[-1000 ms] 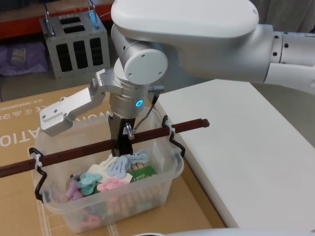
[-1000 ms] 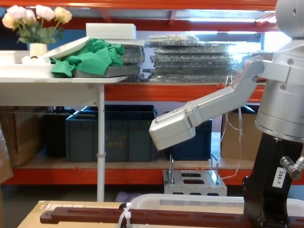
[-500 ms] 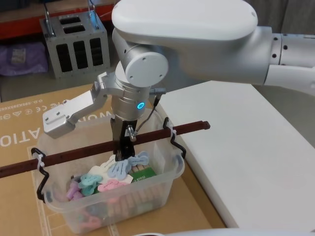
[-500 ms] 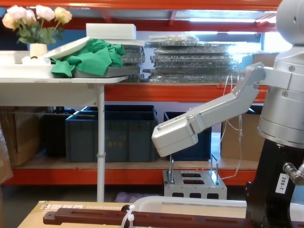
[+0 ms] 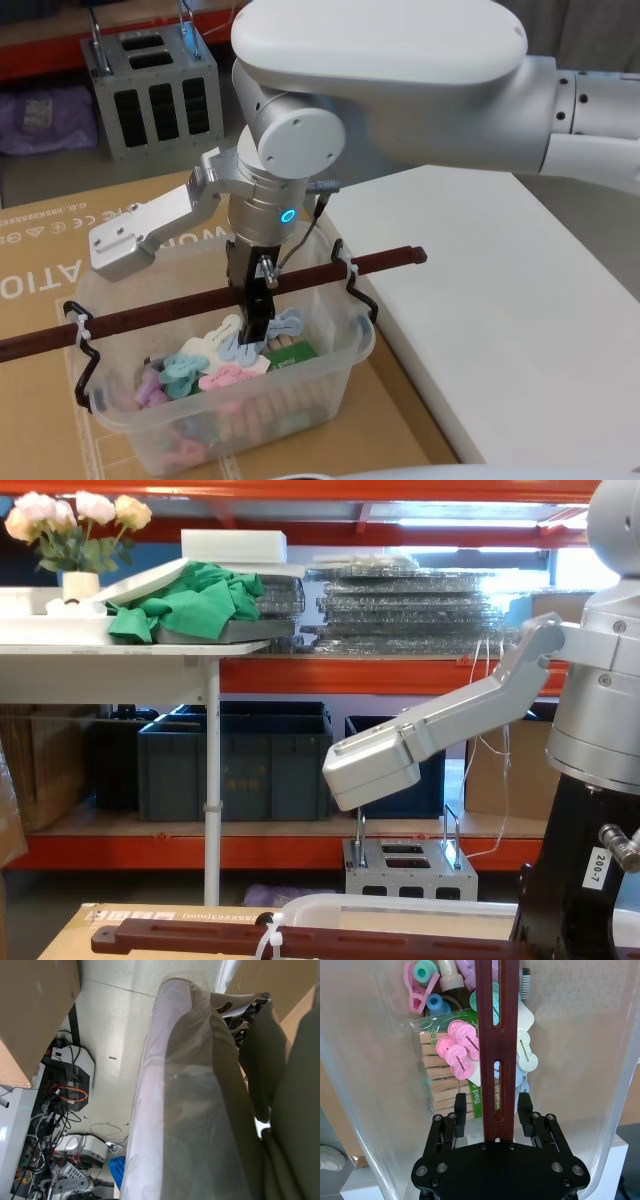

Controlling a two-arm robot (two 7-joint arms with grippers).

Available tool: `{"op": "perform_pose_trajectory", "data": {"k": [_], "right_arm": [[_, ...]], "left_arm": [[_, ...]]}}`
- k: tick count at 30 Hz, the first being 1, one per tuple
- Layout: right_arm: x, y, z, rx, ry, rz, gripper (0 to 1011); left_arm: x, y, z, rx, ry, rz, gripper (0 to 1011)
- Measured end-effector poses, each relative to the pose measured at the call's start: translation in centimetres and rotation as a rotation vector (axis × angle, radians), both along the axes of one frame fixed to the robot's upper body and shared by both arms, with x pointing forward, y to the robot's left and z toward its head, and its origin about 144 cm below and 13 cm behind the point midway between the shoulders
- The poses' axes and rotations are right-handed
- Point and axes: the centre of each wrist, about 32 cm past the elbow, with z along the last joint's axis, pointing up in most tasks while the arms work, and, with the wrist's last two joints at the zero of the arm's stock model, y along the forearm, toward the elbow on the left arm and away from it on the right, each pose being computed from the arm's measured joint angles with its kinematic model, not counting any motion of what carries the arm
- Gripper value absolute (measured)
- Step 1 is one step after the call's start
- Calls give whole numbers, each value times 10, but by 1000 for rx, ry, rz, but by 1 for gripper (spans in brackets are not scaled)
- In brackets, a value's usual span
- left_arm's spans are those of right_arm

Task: Use one hand to grasp the basket and place it at the designated location.

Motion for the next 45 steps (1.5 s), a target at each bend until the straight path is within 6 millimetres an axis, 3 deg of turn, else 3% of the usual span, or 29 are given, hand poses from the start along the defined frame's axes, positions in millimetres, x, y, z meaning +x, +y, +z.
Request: {"op": "perform_pose_trajectory", "data": {"k": [14,32,45], "right_arm": [[-1,0,-1,1,-4,1,996],[-2,-4,2,28,-23,-12,1001],[3,-10,15,78,-51,-47,1001]], "left_arm": [[0,0,0,0,0,0,0],[0,0,0,0,0,0,0],[0,0,0,0,0,0,0]]}}
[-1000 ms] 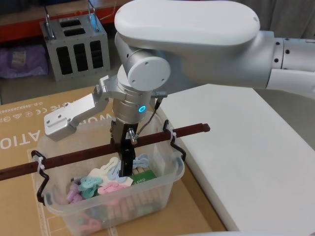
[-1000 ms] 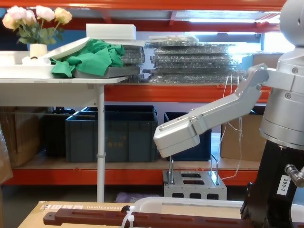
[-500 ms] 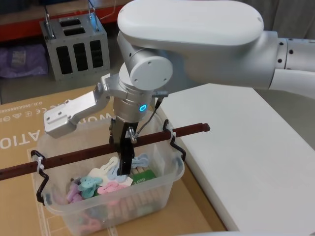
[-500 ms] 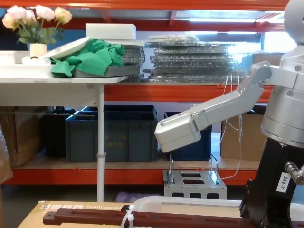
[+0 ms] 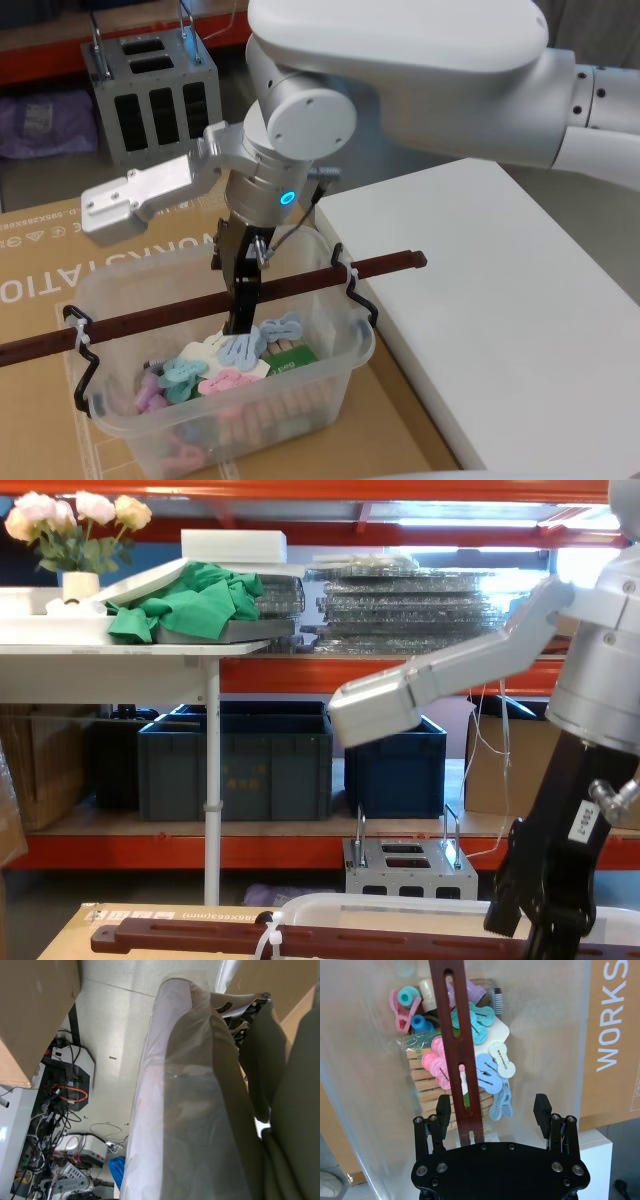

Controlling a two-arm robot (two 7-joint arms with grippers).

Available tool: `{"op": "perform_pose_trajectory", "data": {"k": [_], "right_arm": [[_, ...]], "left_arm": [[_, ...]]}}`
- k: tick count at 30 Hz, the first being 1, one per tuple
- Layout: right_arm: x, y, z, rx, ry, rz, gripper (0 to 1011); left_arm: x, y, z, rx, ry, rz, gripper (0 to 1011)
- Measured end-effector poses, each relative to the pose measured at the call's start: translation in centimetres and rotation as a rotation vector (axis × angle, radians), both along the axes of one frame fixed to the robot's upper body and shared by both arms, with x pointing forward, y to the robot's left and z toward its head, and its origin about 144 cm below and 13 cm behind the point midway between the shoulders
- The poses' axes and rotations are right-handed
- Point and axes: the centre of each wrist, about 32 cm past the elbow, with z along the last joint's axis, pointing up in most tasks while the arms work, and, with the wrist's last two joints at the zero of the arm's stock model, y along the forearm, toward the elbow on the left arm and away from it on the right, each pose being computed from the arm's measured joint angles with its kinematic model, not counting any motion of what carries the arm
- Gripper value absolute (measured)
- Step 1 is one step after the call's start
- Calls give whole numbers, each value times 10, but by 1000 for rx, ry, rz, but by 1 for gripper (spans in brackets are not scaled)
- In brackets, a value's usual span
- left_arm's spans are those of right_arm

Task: Use one hand to grasp the basket and place it at the designated location.

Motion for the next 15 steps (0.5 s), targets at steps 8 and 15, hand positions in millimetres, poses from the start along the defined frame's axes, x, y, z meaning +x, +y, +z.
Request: {"op": "perform_pose_trajectory", "data": {"k": [8,15], "right_arm": [[3,-3,9,26,-10,-11,1001],[3,-7,17,46,-18,-18,1002]], "left_arm": [[0,0,0,0,0,0,0],[0,0,0,0,0,0,0]]}}
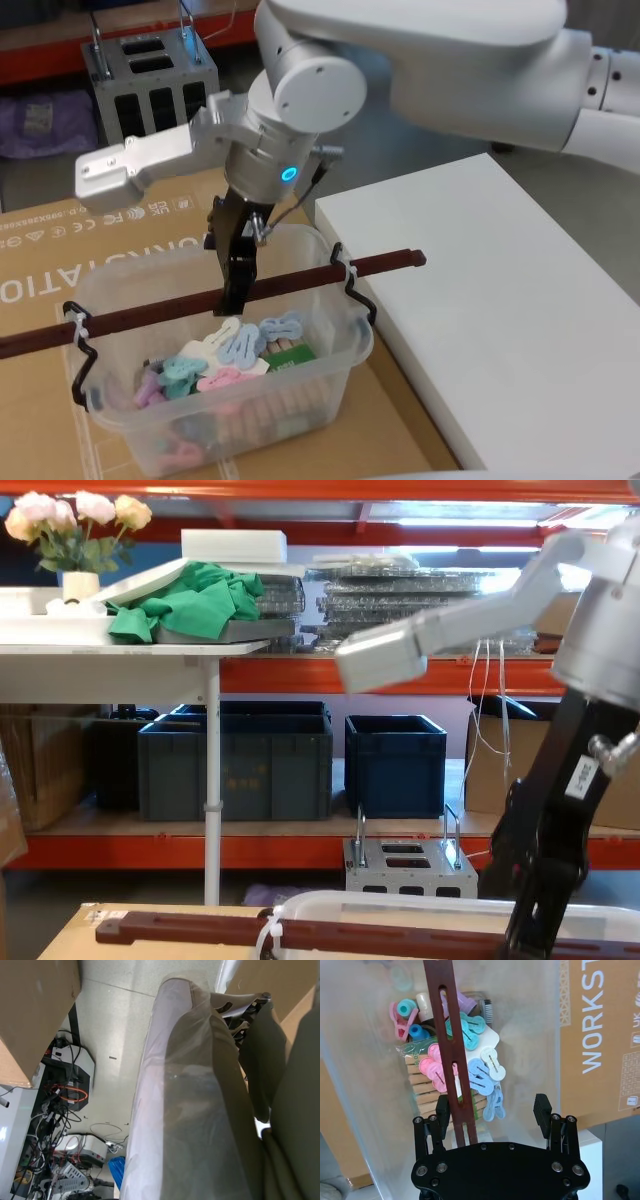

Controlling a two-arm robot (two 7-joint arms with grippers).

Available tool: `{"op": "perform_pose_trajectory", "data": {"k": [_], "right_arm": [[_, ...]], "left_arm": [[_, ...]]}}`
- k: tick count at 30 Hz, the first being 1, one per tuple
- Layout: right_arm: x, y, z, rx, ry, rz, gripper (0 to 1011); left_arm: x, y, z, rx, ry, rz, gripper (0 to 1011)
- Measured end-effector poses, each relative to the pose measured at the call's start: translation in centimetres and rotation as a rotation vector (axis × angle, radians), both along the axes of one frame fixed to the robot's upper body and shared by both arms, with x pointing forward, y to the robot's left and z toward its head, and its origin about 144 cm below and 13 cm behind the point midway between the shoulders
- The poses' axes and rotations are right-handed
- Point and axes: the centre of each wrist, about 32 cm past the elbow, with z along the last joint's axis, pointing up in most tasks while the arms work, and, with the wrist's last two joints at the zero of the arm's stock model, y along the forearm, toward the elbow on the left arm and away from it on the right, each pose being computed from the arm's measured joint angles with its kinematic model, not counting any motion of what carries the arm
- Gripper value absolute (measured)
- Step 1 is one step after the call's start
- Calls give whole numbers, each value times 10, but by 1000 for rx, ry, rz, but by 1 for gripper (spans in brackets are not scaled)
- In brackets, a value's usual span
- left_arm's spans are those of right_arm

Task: Use one hand to grasp the basket and place it at the designated location.

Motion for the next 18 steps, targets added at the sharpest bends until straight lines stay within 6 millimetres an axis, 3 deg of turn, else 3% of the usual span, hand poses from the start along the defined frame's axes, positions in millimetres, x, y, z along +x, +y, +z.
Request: {"op": "perform_pose_trajectory", "data": {"k": [7,18], "right_arm": [[0,-5,9,21,-9,-6,1002],[-4,-23,39,81,-34,-21,1001]], "left_arm": [[0,0,0,0,0,0,0],[0,0,0,0,0,0,0]]}}
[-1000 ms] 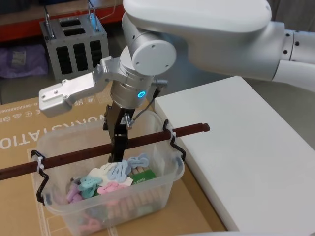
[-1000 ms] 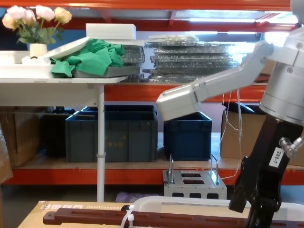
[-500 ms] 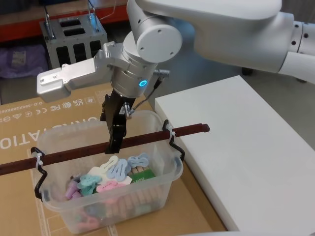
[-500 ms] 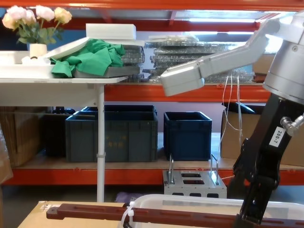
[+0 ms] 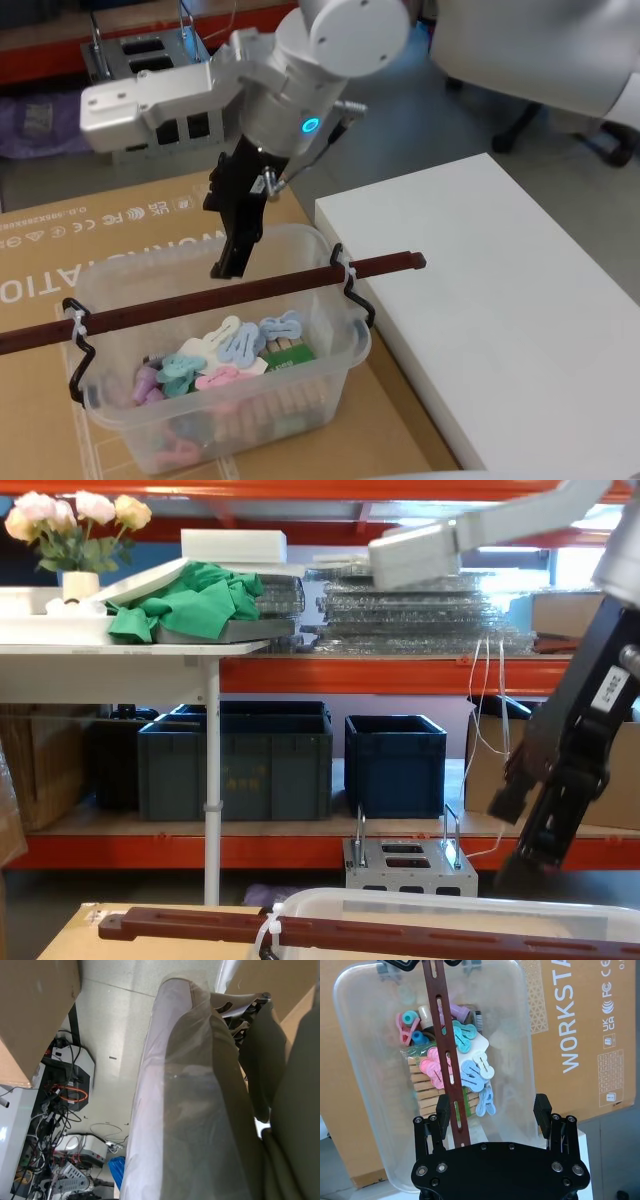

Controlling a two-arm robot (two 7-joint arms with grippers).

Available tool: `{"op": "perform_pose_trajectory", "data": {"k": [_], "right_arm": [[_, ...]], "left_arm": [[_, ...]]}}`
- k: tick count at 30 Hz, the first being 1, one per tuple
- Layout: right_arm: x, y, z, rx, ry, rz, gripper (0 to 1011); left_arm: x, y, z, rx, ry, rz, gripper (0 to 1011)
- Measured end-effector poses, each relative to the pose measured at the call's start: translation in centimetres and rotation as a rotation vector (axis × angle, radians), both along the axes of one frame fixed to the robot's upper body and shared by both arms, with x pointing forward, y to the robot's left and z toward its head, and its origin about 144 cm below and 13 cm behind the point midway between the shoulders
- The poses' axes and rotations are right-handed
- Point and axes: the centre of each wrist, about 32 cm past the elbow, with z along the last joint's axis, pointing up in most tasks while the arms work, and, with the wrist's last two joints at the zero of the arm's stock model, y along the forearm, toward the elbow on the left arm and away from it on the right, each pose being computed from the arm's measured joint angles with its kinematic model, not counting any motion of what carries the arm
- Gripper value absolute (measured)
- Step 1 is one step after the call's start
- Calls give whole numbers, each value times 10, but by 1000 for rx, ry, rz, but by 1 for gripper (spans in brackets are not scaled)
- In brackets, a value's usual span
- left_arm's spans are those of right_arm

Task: Use one hand to grasp the basket and place it at the designated location.

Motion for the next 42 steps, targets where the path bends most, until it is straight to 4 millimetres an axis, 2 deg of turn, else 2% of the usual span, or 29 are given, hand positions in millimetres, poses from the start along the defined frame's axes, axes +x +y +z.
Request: {"op": "perform_pose_trajectory", "data": {"k": [14,25,42], "right_arm": [[-5,-25,29,59,-23,-29,1002],[-20,-46,52,115,-43,-37,1001],[-27,-52,58,126,-50,-38,1001]], "left_arm": [[0,0,0,0,0,0,0],[0,0,0,0,0,0,0],[0,0,0,0,0,0,0]]}}
